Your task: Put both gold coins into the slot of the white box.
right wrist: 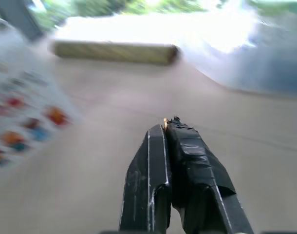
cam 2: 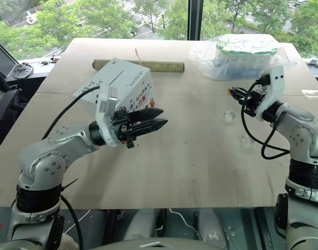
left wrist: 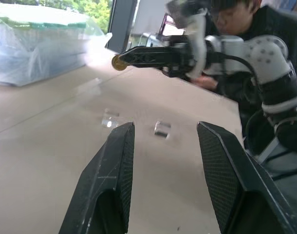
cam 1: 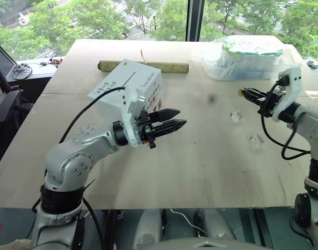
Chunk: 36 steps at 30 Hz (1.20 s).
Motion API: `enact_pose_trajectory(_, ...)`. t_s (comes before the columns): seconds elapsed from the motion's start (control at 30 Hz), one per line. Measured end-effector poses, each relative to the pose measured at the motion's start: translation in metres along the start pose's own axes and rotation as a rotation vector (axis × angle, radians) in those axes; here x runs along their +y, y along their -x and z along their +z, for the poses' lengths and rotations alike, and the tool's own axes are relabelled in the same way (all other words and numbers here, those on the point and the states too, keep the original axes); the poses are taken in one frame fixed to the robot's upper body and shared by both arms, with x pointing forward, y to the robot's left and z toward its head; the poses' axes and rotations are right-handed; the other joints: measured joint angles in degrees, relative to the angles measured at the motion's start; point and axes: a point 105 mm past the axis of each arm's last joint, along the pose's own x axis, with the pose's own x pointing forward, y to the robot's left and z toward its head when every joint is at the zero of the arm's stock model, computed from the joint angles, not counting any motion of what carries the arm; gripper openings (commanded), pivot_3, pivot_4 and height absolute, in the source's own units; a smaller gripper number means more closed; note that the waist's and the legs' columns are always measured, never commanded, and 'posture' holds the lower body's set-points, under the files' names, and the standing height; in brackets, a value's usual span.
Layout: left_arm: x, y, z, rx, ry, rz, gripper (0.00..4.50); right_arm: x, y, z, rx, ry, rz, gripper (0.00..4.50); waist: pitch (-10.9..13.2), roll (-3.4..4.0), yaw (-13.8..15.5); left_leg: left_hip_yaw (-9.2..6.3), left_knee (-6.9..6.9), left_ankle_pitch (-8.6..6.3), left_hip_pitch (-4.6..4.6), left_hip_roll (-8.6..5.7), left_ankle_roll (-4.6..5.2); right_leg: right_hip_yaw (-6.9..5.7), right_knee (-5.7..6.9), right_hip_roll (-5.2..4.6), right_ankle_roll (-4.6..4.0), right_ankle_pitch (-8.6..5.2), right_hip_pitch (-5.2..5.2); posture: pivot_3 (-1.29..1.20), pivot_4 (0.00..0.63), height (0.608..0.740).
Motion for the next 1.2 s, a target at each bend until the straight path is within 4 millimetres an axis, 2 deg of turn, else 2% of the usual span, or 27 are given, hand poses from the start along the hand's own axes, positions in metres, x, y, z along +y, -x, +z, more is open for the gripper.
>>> enact_pose_trajectory(0.07,0.004,-0.006,0.014,-0.050,0.042,-0.025,2.05,0.049,0.002,0.016,-0.061,-0.017,0.199,0.09,0.0,0.00,-0.1,-0.03,0.00,-0.01,0.02,0.02,0.01,-0.01,0.06,-0.06,0.00,0.00,-0.01,0.00,0.150,0.740)
enact_pose_trajectory(0.17,0.004,-0.013,0.026,-0.090,0.087,-0.073,2.05,0.096,0.008,0.026,-0.081,0.024,0.374,0.09,0.0,0.00,-0.2,0.01,0.00,-0.01,0.05,-0.01,0.01,0.00,0.06,-0.04,0.00,0.00,0.00,0.00,0.150,0.740)
enact_pose_trajectory(0.37,0.001,-0.022,0.035,-0.106,0.159,-0.163,2.05,0.123,0.005,0.022,-0.046,0.011,0.446,0.09,0.0,0.00,-0.1,0.05,0.02,0.00,0.02,-0.03,0.01,0.02,0.06,0.05,0.00,0.00,-0.03,0.00,0.150,0.740)
enact_pose_trajectory(0.67,-0.010,-0.024,0.041,-0.091,0.193,-0.284,2.05,0.133,0.005,0.024,-0.041,0.026,0.464,0.09,0.0,0.00,-0.2,0.08,0.02,0.01,-0.04,-0.03,0.00,0.08,0.09,0.07,0.00,-0.01,-0.13,0.00,0.150,0.740)
enact_pose_trajectory(0.7,-0.011,-0.024,0.041,-0.087,0.197,-0.290,1.47,0.135,0.005,0.023,-0.041,0.021,0.469,0.00,0.0,0.00,-0.2,0.09,0.01,0.01,-0.04,-0.03,0.00,0.09,0.09,0.07,0.00,-0.01,-0.13,0.00,0.150,0.740)
enact_pose_trajectory(0.73,-0.011,-0.024,0.041,-0.086,0.198,-0.292,1.32,0.135,0.005,0.023,-0.041,0.020,0.470,0.00,0.0,0.00,-0.2,0.09,0.01,0.01,-0.04,-0.03,0.00,0.09,0.09,0.07,0.00,-0.01,-0.14,0.00,0.150,0.740)
enact_pose_trajectory(0.8,-0.012,-0.024,0.040,-0.081,0.202,-0.294,0.44,0.137,0.004,0.023,-0.046,0.018,0.477,0.00,0.0,0.00,-0.2,0.09,0.01,0.01,-0.04,-0.02,0.00,0.09,0.09,0.07,0.01,-0.01,-0.14,0.00,0.150,0.740)
enact_pose_trajectory(0.87,-0.014,-0.023,0.041,-0.087,0.212,-0.315,0.06,0.136,0.005,0.025,-0.049,0.018,0.475,0.00,0.0,0.00,-0.1,0.09,0.01,0.01,-0.06,-0.02,0.00,0.09,0.08,0.06,0.00,-0.01,-0.15,0.00,0.150,0.740)
enact_pose_trajectory(1.13,-0.017,-0.021,0.039,-0.080,0.233,-0.329,0.06,0.138,0.007,0.022,-0.042,0.005,0.492,0.00,0.0,-0.01,-0.1,0.09,0.02,0.01,-0.06,-0.02,0.00,0.09,0.07,0.06,0.01,-0.01,-0.14,0.00,0.150,0.740)
enact_pose_trajectory(1.2,-0.017,-0.020,0.038,-0.076,0.229,-0.328,0.00,0.138,0.008,0.021,-0.040,0.011,0.501,0.49,0.0,-0.01,-0.1,0.09,0.01,0.01,-0.06,-0.02,0.00,0.09,0.06,0.06,0.01,-0.01,-0.14,0.00,0.150,0.740)
